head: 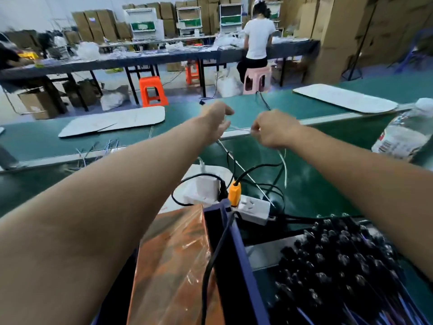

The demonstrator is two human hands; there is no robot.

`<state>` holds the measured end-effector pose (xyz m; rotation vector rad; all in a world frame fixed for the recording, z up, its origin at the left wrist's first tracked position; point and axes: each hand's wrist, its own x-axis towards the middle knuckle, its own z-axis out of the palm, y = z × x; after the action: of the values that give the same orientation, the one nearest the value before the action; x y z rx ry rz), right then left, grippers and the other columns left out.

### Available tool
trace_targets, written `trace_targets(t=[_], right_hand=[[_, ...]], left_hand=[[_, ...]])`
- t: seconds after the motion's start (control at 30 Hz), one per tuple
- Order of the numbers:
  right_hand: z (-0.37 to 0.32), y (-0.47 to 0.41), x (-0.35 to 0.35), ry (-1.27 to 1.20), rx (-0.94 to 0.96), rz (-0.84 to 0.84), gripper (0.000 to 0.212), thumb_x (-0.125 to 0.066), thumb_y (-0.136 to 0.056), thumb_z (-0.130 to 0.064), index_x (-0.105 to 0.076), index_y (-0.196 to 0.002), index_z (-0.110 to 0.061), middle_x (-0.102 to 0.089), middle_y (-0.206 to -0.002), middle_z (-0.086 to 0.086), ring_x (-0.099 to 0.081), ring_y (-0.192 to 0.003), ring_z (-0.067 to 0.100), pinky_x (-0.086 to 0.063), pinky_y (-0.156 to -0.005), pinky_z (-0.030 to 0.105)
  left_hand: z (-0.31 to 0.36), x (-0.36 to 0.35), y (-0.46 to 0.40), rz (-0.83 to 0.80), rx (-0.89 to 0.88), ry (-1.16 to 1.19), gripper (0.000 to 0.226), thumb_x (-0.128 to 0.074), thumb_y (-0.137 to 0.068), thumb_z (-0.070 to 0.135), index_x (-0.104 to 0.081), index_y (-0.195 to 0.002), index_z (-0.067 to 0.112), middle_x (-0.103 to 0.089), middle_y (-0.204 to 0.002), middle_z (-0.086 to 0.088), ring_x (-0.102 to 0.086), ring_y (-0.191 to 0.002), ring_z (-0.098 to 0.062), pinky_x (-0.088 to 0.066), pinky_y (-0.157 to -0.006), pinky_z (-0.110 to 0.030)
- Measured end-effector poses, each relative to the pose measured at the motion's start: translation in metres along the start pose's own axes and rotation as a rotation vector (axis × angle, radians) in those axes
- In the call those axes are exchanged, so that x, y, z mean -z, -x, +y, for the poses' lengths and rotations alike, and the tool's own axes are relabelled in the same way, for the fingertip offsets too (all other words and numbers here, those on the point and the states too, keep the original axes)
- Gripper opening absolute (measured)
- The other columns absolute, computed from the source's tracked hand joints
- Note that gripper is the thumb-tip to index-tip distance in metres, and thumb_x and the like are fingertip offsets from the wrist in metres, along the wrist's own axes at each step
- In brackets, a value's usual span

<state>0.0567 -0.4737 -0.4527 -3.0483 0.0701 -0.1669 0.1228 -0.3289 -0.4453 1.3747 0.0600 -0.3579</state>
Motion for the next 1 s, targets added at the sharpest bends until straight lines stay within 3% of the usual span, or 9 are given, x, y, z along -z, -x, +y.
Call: trace_targets(t=[0.1, 0.17, 0.23, 0.33, 0.47, 0.6, 0.67, 0.87, 1.0], right_hand=[[-0.003, -0.006, -0.033, 0.059, 0.003, -0.143, 0.031, -0.053, -0.103, -0.026, -0.072, -0.122, -0.011, -0.069, -0.129, 0.016, -0.065, -0.116, 0.036, -0.055, -0.097, 0.040], [-0.003, -0.008, -0.045, 0.031, 0.008, -0.233, 0.031, -0.054, -0.102, -0.024, -0.072, -0.122, -0.010, -0.069, -0.129, 0.014, -0.064, -0.117, 0.036, -0.055, -0.100, 0.043], [0.000, -0.009, -0.047, -0.009, -0.010, -0.250, 0.031, -0.054, -0.102, -0.025, -0.072, -0.121, -0.009, -0.070, -0.127, 0.015, -0.064, -0.116, 0.037, -0.056, -0.100, 0.044], [0.007, -0.003, -0.037, -0.053, -0.049, -0.217, 0.034, -0.050, -0.106, -0.026, -0.074, -0.118, -0.005, -0.071, -0.123, 0.017, -0.065, -0.113, 0.036, -0.055, -0.097, 0.040], [0.014, 0.012, -0.015, -0.167, -0.139, -0.198, 0.032, -0.050, -0.106, -0.020, -0.078, -0.111, -0.005, -0.079, -0.102, 0.013, -0.072, -0.083, 0.029, -0.055, -0.071, 0.030], [0.006, 0.043, 0.015, -0.268, -0.224, -0.121, 0.023, -0.059, -0.101, -0.016, -0.081, -0.102, -0.007, -0.080, -0.096, 0.011, -0.077, -0.093, 0.030, -0.062, -0.086, 0.037], [-0.008, 0.064, 0.030, -0.350, -0.234, 0.001, 0.019, -0.063, -0.095, -0.011, -0.081, -0.092, -0.007, -0.080, -0.088, 0.011, -0.077, -0.086, 0.030, -0.063, -0.081, 0.037], [-0.112, 0.153, 0.061, -0.508, 0.041, 0.095, 0.014, -0.068, -0.096, -0.021, -0.080, -0.095, -0.013, -0.077, -0.088, 0.009, -0.070, -0.084, 0.025, -0.057, -0.083, 0.035], [-0.186, 0.240, 0.075, -0.670, 0.276, 0.047, 0.019, -0.070, -0.096, -0.022, -0.072, -0.078, -0.019, -0.075, -0.071, 0.003, -0.066, -0.051, 0.007, -0.047, -0.050, 0.019]], left_hand=[[-0.025, 0.008, -0.011, 0.014, 0.102, -0.268, 0.024, -0.054, -0.102, 0.004, -0.058, -0.125, 0.002, -0.049, -0.133, -0.012, -0.053, -0.121, -0.023, -0.042, -0.111, -0.030], [-0.026, 0.016, -0.013, -0.004, 0.083, -0.341, 0.044, -0.054, -0.104, 0.009, -0.047, -0.147, 0.003, -0.043, -0.154, -0.015, -0.051, -0.133, -0.025, -0.045, -0.096, -0.015], [-0.021, 0.023, -0.011, -0.020, 0.050, -0.433, 0.045, -0.055, -0.105, 0.016, -0.048, -0.148, 0.005, -0.044, -0.155, -0.016, -0.050, -0.135, -0.030, -0.047, -0.081, -0.010], [-0.011, 0.035, 0.000, -0.041, 0.063, -0.605, 0.040, -0.053, -0.107, 0.024, -0.052, -0.144, 0.007, -0.043, -0.150, -0.013, -0.045, -0.140, -0.032, -0.048, -0.099, -0.031], [0.006, 0.048, 0.024, 0.022, 0.054, -0.653, 0.041, -0.052, -0.108, 0.032, -0.058, -0.136, 0.004, -0.046, -0.131, -0.014, -0.053, -0.125, -0.034, -0.054, -0.091, -0.038], [0.026, 0.062, 0.080, 0.055, -0.082, -0.510, 0.025, -0.052, -0.108, 0.022, -0.066, -0.111, 0.002, -0.063, -0.118, -0.015, -0.063, -0.104, -0.028, -0.061, -0.074, -0.033], [0.032, 0.074, 0.123, 0.093, -0.171, -0.361, 0.020, -0.052, -0.107, 0.016, -0.067, -0.105, 0.003, -0.070, -0.107, -0.013, -0.067, -0.092, -0.025, -0.061, -0.070, -0.030], [0.019, 0.134, 0.275, 0.267, -0.378, -0.121, 0.030, -0.045, -0.104, 0.014, -0.069, -0.086, 0.012, -0.075, -0.085, -0.001, -0.065, -0.059, -0.011, -0.050, -0.052, -0.019], [-0.030, 0.188, 0.357, 0.471, -0.420, -0.441, 0.031, -0.052, -0.100, 0.014, -0.072, -0.077, 0.013, -0.077, -0.082, -0.004, -0.064, -0.057, -0.015, -0.049, -0.051, -0.021]])
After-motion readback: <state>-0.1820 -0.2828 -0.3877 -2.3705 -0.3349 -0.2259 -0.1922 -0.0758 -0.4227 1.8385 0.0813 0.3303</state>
